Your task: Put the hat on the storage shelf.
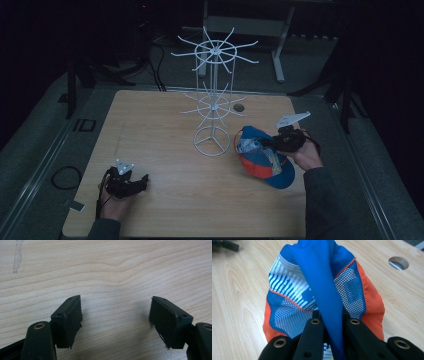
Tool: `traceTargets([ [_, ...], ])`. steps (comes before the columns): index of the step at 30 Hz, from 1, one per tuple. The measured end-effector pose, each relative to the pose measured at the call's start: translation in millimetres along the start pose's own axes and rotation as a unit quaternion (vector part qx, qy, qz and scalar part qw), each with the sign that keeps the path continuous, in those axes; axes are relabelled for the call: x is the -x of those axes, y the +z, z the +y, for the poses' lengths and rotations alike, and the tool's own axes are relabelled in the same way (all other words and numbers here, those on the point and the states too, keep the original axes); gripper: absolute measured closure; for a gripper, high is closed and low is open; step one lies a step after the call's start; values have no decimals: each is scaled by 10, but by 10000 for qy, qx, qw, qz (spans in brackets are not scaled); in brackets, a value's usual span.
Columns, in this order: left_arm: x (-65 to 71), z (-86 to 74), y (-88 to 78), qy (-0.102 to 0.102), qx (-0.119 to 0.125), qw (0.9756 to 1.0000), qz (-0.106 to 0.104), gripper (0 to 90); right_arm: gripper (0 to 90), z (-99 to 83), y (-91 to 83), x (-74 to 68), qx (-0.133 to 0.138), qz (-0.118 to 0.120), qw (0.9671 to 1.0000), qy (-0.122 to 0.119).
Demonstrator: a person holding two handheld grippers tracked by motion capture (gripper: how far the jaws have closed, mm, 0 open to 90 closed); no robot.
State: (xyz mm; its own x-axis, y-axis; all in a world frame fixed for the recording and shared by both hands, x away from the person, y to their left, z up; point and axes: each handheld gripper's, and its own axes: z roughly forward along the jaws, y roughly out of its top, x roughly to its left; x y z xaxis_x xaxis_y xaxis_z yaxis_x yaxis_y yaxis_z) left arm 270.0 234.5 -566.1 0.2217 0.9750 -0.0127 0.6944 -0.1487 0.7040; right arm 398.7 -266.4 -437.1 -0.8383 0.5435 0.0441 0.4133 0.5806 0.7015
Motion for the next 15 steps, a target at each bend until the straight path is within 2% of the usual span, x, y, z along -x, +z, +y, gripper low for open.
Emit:
traceTargets([
  [6,-1,2,0,4,-10,10000,-2,269,890,25,-119,-5,227,1,9997,57],
  [15,-1,5,1,6,-13,10000,1,269,890,93,-317,-6,502,-28,9987,-9],
])
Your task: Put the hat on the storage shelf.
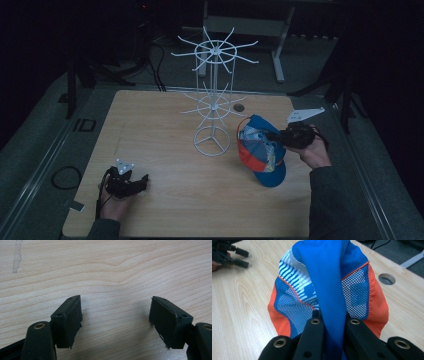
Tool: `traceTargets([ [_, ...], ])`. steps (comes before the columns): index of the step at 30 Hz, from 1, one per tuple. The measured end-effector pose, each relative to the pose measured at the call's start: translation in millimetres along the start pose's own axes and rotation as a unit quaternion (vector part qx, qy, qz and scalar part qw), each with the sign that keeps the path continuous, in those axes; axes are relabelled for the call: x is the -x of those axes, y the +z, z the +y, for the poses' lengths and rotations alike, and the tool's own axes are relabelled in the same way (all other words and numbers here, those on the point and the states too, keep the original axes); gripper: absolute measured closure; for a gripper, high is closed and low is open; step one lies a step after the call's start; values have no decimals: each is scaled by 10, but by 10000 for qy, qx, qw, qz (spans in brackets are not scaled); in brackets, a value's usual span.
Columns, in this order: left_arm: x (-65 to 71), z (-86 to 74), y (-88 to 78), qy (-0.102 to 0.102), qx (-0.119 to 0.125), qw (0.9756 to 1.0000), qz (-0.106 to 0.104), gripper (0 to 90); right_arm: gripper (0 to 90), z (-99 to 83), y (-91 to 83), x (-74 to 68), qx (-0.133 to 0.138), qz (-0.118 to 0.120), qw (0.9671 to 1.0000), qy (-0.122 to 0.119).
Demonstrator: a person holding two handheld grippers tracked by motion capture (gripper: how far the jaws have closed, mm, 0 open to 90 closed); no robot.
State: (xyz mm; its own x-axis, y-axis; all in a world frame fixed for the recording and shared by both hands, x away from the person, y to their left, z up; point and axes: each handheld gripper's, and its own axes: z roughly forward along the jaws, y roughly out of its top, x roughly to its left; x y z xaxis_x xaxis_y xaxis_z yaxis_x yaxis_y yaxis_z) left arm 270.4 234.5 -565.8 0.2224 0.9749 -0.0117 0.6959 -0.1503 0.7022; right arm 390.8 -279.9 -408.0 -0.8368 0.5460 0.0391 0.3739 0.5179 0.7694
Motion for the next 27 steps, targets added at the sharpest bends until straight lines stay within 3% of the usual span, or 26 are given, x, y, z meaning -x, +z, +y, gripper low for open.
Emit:
traceTargets([
  [27,0,-2,-1,-1,7,10000,-4,269,890,227,-441,34,461,-188,9988,-41],
])
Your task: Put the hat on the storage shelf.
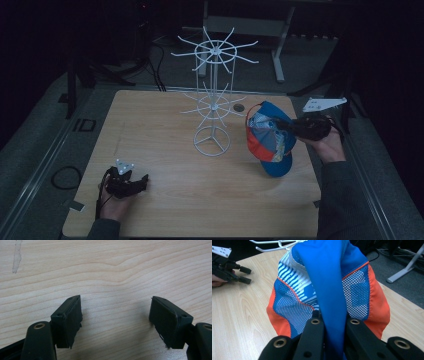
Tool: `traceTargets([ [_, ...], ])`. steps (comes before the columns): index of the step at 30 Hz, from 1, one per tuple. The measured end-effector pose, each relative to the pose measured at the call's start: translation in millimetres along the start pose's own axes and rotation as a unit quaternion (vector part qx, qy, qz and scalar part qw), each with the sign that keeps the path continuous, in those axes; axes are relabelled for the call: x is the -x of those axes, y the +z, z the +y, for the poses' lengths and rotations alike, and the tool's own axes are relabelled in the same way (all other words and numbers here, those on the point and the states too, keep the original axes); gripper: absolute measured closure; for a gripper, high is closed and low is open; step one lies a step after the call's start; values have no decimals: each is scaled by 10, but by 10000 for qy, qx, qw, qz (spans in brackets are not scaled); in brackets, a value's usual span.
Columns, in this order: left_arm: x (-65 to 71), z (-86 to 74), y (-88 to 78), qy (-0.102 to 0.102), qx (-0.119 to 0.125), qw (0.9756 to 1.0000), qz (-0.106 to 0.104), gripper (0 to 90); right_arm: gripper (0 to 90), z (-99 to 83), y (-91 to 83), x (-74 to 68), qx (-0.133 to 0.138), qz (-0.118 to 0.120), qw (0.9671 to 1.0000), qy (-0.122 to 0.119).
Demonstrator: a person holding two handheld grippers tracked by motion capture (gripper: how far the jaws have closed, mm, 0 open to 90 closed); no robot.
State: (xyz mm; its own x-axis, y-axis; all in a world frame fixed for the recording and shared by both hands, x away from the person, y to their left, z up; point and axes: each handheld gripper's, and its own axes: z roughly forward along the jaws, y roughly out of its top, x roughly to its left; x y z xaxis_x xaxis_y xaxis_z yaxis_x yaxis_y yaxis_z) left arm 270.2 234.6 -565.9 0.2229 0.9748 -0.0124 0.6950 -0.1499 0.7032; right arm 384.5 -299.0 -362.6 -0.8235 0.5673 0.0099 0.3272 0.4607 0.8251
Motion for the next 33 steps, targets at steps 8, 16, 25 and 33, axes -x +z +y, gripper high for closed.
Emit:
traceTargets([
  [8,1,-1,0,-4,8,10000,0,269,890,151,-112,2,108,0,9999,-98],
  [16,0,-1,0,-3,6,10000,-1,269,890,234,-174,-14,299,116,9994,-103],
  [25,0,-1,0,-3,7,10000,-2,270,890,273,-213,-20,435,231,9988,-35],
  [33,1,-1,0,-4,4,10000,-1,269,890,340,-243,-65,490,287,9983,-88],
])
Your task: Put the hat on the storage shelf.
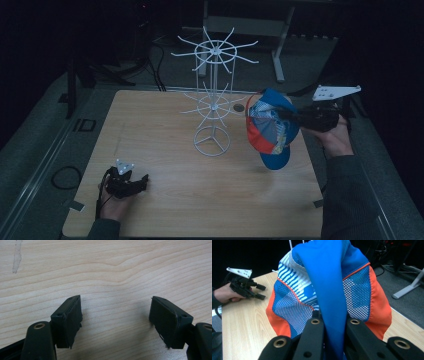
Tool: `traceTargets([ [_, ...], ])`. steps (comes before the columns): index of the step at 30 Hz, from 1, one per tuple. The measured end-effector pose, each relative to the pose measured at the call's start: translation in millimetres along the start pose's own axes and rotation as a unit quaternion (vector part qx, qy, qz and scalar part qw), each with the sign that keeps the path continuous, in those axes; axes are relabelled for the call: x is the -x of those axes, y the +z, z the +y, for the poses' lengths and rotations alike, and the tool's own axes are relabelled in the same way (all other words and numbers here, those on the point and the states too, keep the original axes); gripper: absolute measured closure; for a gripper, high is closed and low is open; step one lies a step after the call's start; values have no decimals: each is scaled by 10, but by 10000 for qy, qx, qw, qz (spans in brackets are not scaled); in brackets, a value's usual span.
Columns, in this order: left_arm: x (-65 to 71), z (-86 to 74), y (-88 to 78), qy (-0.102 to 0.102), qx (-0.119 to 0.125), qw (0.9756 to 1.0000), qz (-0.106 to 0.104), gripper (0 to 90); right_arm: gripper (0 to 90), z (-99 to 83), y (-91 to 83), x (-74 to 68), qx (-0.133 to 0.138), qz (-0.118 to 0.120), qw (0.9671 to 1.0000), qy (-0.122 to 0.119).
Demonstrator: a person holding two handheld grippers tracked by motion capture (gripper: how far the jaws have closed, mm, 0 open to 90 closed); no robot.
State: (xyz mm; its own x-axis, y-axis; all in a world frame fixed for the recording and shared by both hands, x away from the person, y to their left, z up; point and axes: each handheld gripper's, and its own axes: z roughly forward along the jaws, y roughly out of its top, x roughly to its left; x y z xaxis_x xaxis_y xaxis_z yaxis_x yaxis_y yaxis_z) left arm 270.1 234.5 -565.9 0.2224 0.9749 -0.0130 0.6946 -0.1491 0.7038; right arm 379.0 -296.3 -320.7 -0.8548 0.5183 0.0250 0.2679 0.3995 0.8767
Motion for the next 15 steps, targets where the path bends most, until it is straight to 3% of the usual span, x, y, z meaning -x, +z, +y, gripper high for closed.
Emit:
traceTargets([
  [15,0,1,-1,0,-6,10000,-1,269,889,140,9,-29,135,37,9999,-45],
])
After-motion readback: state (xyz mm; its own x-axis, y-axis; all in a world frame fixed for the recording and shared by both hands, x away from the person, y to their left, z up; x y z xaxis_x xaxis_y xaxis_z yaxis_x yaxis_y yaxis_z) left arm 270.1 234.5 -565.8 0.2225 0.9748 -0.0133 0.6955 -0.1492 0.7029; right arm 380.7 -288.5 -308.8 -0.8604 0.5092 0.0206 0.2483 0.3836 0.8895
